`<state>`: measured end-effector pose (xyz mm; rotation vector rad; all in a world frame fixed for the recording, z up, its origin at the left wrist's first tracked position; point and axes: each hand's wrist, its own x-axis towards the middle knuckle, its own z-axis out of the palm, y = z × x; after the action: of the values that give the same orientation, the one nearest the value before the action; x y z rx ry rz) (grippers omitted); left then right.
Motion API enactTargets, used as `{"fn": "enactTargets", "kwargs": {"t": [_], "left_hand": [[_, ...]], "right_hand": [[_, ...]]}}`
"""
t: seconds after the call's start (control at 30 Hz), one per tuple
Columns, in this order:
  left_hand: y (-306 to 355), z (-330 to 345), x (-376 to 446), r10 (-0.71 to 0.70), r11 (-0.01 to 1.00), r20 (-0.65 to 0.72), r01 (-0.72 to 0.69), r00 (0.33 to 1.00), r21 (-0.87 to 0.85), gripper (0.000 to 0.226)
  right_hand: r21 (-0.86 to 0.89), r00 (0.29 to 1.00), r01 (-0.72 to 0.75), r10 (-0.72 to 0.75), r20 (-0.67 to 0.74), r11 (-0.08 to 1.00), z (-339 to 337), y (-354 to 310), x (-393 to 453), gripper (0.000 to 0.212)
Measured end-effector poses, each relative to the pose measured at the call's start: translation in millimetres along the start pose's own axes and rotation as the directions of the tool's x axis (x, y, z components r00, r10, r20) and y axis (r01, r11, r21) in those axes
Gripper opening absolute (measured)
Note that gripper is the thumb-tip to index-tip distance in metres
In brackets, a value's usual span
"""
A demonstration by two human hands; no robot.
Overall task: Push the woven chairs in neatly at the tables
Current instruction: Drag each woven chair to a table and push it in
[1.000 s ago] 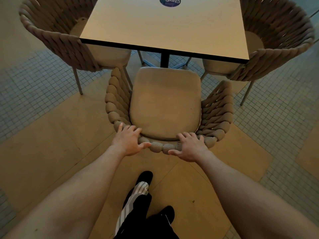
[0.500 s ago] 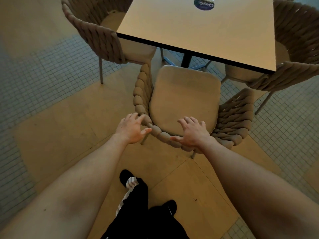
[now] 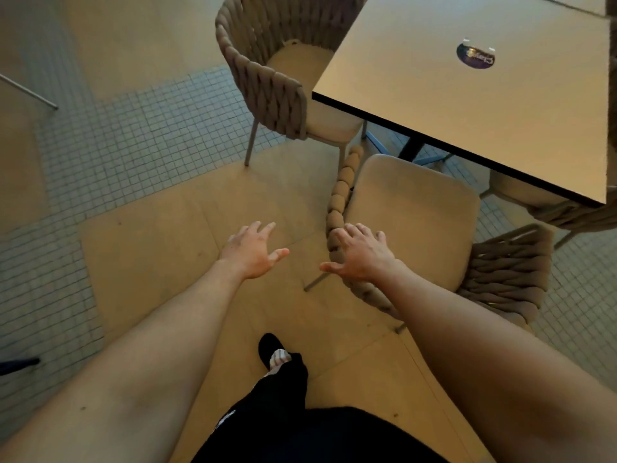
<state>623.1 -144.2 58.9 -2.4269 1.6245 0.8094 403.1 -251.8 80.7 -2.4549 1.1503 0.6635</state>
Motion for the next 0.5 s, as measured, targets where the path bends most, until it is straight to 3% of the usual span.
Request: {"fn": "enactTargets", "kwargs": {"t": [0.5], "left_hand": [[-88.0, -69.5, 29.2, -0.1, 0.994, 0.019, 0.101, 0.995, -0.045, 0.078]], "right_hand": [[-0.037, 0.997, 0.067, -0.065, 0.036, 0.997, -55.5, -80.1, 83.2, 0.094]]}}
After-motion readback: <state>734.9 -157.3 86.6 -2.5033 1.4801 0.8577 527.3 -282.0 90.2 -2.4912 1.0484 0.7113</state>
